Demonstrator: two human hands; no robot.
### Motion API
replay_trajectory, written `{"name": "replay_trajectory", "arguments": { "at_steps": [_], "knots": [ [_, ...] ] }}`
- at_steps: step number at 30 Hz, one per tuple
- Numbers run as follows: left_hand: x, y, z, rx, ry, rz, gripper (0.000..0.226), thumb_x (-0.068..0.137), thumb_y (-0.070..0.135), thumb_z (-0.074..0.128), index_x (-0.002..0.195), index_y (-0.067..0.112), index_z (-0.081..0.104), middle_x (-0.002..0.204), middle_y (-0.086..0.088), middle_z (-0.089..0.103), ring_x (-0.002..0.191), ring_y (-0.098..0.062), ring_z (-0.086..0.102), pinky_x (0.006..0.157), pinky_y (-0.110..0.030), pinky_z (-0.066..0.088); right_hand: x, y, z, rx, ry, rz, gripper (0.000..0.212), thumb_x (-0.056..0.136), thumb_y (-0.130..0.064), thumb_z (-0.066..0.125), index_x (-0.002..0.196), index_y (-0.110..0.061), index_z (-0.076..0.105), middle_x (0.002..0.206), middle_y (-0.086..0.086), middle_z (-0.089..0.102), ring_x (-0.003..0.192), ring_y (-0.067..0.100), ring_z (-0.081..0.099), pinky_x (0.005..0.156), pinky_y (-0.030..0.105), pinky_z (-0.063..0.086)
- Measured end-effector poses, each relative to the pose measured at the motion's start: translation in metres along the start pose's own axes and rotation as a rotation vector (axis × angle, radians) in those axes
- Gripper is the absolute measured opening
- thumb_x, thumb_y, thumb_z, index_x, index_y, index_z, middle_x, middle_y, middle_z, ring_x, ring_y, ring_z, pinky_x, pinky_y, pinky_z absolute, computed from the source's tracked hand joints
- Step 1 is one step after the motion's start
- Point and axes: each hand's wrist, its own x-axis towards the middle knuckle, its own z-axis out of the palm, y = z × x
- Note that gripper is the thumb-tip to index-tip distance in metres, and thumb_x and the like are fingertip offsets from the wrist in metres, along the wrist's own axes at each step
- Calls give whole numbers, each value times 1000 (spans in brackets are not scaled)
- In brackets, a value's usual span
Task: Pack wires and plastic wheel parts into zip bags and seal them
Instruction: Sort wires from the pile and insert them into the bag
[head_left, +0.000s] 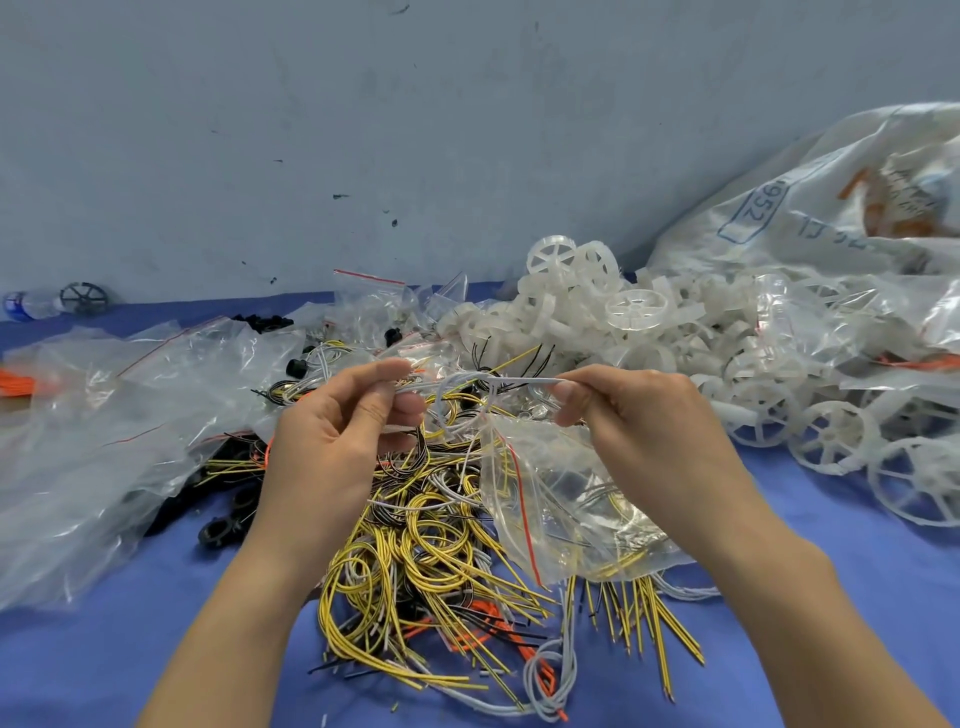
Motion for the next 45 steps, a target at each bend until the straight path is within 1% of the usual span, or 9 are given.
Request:
{"name": "replay_trajectory", "arguments": {
  "at_steps": [4,6,9,19,22,27,31,37,45],
  "knots": [
    [-1,2,3,-40,-17,-8,26,101,9,45,111,18,68,85,-7,72,84,-21,72,71,-28,60,-1,-6,-2,-69,-120,3,29,101,-43,47,113,-30,70,96,-13,71,78,3,58,70,31,46],
    [-2,4,5,0,-34,23,26,101,9,45,112,18,67,83,-4,72,83,-18,71,71,-29,60,-2,-12,-3,-161,-188,-23,45,99,-50,41,138,-33,53,126,-12,63,113,11,55,95,36,45],
    [-4,9,9,55,-64,87,26,101,12,46,111,22,67,82,0,71,81,-14,70,69,-22,58,-3,-25,-3,-144,-181,-93,66,91,-63,33,150,-34,34,138,-14,54,123,12,47,103,36,39],
    [-10,23,36,-51,-75,118,26,99,15,48,114,25,67,89,-3,72,80,-15,71,66,-26,59,-2,-35,9,314,99,-146,18,99,-26,59,110,-36,71,82,-19,72,76,-4,68,67,26,56],
    [-12,21,42,-89,-105,89,24,99,14,49,114,22,67,88,-3,73,78,-18,72,66,-28,59,-1,-36,11,472,117,-130,17,98,-21,61,101,-33,72,83,-20,72,79,-1,69,64,18,56],
    [-16,16,45,-200,-136,-4,21,97,24,53,104,17,71,91,-5,74,83,-19,71,69,-28,59,-1,-42,17,797,38,-50,21,95,-13,58,92,-30,71,88,-5,76,86,19,73,79,47,60],
    [-18,12,53,-347,-209,-158,23,96,29,52,109,17,66,102,-8,72,91,-23,71,74,-33,58,-4,-48,20,929,25,31,29,97,-3,54,88,-26,70,88,-3,76,79,17,73,64,31,60],
    [-19,18,52,-578,-346,-367,22,94,24,51,111,13,59,86,-7,71,65,-19,68,54,-30,56,-6,-51,22,925,63,40,34,97,-1,50,85,-28,68,94,-2,74,79,21,71,56,37,59],
    [-17,18,39,-583,-290,-392,21,79,14,61,98,7,66,75,-9,69,52,-10,58,48,-18,49,3,-37,18,881,-35,-106,24,98,0,54,86,-19,62,104,-6,75,103,9,69,87,21,52]
  ]
}}
